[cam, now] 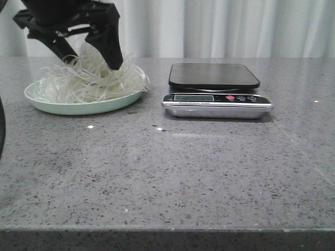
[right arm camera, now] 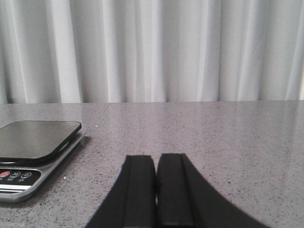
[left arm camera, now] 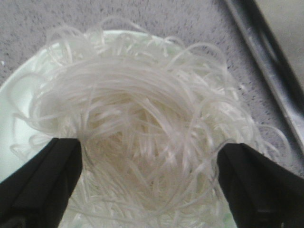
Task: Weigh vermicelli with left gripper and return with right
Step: 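Lower the left gripper into the vermicelli on the green plate and close, then lift the vermicelli with the left gripper and carry it onto the scale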
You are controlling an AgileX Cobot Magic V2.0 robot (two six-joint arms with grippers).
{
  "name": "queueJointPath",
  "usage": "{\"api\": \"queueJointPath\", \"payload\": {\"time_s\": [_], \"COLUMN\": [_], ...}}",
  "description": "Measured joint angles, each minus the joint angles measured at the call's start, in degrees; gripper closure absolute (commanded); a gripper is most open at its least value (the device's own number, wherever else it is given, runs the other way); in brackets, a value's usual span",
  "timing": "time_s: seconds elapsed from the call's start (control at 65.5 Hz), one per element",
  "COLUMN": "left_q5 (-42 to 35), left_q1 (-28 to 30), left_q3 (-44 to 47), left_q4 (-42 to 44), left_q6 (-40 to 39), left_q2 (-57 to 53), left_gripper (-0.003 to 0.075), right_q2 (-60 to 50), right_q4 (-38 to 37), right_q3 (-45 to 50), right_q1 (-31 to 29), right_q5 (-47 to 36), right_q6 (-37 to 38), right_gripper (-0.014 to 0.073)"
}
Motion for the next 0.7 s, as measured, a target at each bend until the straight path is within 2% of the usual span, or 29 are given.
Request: {"api": "queueJointPath", "payload": {"time_s": [0.168, 0.229, 0.244, 0.26, 0.305, 0.321, 0.336, 0.351, 0.366, 0.382, 0.397, 0.412, 0.427, 0.458, 0.519, 0.702], "left_q5": [0.5, 0.73, 1.06, 1.06, 1.28, 1.28, 1.43, 1.57, 1.7, 1.7, 1.93, 2.04, 2.18, 2.62, 3.7, 9.36], "left_q1": [0.0, 0.0, 0.0, 0.0, 0.0, 0.0, 0.0, 0.0, 0.0, 0.0, 0.0, 0.0, 0.0, 0.0, 0.0, 0.0], "left_q3": [-0.54, -0.57, -0.72, -0.72, -0.86, -0.86, -0.9, -0.9, -1.0, -1.0, -1.11, -1.11, -1.28, -1.4, -2.43, -7.64], "left_q4": [0.21, 0.48, 0.57, 0.57, 0.95, 0.95, 1.09, 1.09, 1.41, 1.41, 1.67, 1.66, 1.9, 2.01, 2.16, 1.96], "left_q6": [-0.05, -0.05, -0.05, -0.05, -0.14, -0.14, -0.14, -0.14, -0.14, -0.14, -0.14, -0.14, -0.14, -0.14, -0.14, -0.14], "left_q2": [2.23, 2.99, 3.27, 3.27, 3.63, 3.63, 3.73, 3.66, 3.66, 3.66, 3.66, 3.66, 3.66, 3.66, 3.76, 4.69], "left_gripper": [0.0106, 0.0136, 0.0171, 0.0171, 0.0279, 0.0279, 0.0349, 0.0367, 0.0426, 0.0426, 0.0506, 0.0506, 0.0585, 0.0608, 0.0562, 0.0594], "right_q2": [0.0, 0.0, 0.0, 0.0, 0.0, 0.0, 0.0, 0.0, 0.0, 0.0, 0.0, 0.0, 0.0, 0.0, 0.0, 0.0], "right_q4": [0.0, 0.0, 0.0, 0.0, 0.0, 0.0, 0.0, 0.0, 0.0, 0.0, 0.0, 0.0, 0.0, 0.0, 0.0, 0.0], "right_q3": [0.0, 0.0, 0.0, 0.0, 0.0, 0.0, 0.0, 0.0, 0.0, 0.0, 0.0, 0.0, 0.0, 0.0, 0.0, 0.0], "right_q1": [0.0, 0.0, 0.0, 0.0, 0.0, 0.0, 0.0, 0.0, 0.0, 0.0, 0.0, 0.0, 0.0, 0.0, 0.0, 0.0], "right_q5": [0.0, 0.0, 0.0, 0.0, 0.0, 0.0, 0.0, 0.0, 0.0, 0.0, 0.0, 0.0, 0.0, 0.0, 0.0, 0.0], "right_q6": [0.0, 0.0, 0.0, 0.0, 0.0, 0.0, 0.0, 0.0, 0.0, 0.0, 0.0, 0.0, 0.0, 0.0, 0.0, 0.0], "right_gripper": [0.0433, 0.0433, 0.0433, 0.0433, 0.0433, 0.0433, 0.0433, 0.0433, 0.0433, 0.0433, 0.0433, 0.0433, 0.0433, 0.0433, 0.0433, 0.0433]}}
